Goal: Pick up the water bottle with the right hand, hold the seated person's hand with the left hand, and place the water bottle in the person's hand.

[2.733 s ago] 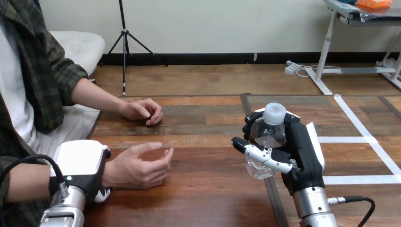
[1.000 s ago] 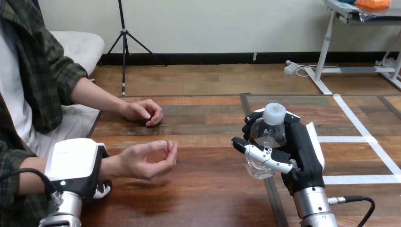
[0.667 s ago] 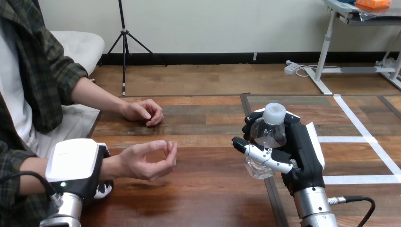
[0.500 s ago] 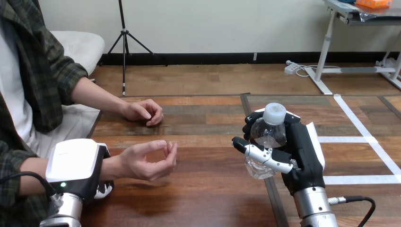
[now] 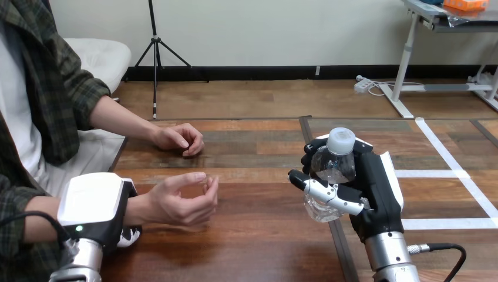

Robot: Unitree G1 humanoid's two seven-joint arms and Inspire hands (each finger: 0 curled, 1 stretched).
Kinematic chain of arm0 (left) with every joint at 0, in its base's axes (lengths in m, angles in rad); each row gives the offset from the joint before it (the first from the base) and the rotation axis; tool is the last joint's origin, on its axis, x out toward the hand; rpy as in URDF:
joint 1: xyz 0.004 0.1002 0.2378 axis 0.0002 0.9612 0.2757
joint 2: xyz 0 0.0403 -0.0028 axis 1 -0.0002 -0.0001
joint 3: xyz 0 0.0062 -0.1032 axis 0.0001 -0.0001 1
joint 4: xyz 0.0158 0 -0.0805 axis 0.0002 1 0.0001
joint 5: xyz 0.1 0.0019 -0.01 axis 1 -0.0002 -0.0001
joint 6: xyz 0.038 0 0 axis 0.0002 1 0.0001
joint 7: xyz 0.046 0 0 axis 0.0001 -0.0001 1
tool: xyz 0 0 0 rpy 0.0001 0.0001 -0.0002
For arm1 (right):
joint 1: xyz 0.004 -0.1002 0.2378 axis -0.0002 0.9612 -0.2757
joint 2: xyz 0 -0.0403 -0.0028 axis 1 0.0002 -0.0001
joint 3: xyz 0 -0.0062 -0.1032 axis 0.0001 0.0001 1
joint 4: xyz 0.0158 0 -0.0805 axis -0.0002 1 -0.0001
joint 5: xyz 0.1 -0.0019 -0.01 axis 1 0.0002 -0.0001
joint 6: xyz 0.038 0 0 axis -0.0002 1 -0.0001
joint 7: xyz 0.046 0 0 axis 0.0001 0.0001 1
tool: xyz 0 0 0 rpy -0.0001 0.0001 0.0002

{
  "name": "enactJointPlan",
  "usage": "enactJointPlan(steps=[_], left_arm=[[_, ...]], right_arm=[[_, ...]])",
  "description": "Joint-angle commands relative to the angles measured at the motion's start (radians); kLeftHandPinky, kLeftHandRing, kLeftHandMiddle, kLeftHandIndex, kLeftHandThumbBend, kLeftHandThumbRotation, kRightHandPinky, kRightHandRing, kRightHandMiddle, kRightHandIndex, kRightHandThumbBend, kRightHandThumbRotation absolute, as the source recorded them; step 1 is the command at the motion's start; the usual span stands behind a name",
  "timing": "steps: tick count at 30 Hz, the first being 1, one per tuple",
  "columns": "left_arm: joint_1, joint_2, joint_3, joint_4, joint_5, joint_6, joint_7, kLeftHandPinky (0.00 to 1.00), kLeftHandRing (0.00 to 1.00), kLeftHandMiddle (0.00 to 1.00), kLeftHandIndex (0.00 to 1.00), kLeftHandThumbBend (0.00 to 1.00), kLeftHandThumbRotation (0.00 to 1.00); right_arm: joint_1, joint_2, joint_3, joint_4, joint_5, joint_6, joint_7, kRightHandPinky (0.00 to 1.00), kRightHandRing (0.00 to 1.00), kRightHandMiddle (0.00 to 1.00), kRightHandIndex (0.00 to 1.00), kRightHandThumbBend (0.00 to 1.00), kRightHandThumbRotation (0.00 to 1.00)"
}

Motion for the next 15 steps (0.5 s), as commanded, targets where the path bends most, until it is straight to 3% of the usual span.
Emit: enactJointPlan(steps=[1,4,15], left_arm=[[-0.04,-0.007,-0.027,0.06,-0.004,0.026,-0.052,0.49,0.53,0.58,0.58,0.87,0.0],[-0.056,-0.013,-0.037,0.087,-0.001,0.03,-0.064,0.52,0.55,0.6,0.6,0.85,0.0],[-0.121,-0.043,-0.079,0.225,0.003,0.023,-0.012,0.54,0.57,0.61,0.61,0.85,0.0]], right_arm=[[-0.087,-0.011,-0.01,-0.071,0.013,-0.011,-0.003,0.4,0.43,0.47,0.48,0.7,0.0],[-0.088,-0.012,-0.011,-0.071,0.011,-0.011,-0.004,0.4,0.43,0.47,0.48,0.7,0.0],[-0.086,-0.011,-0.013,-0.075,0.024,-0.003,0.005,0.4,0.43,0.47,0.48,0.7,0.0]])
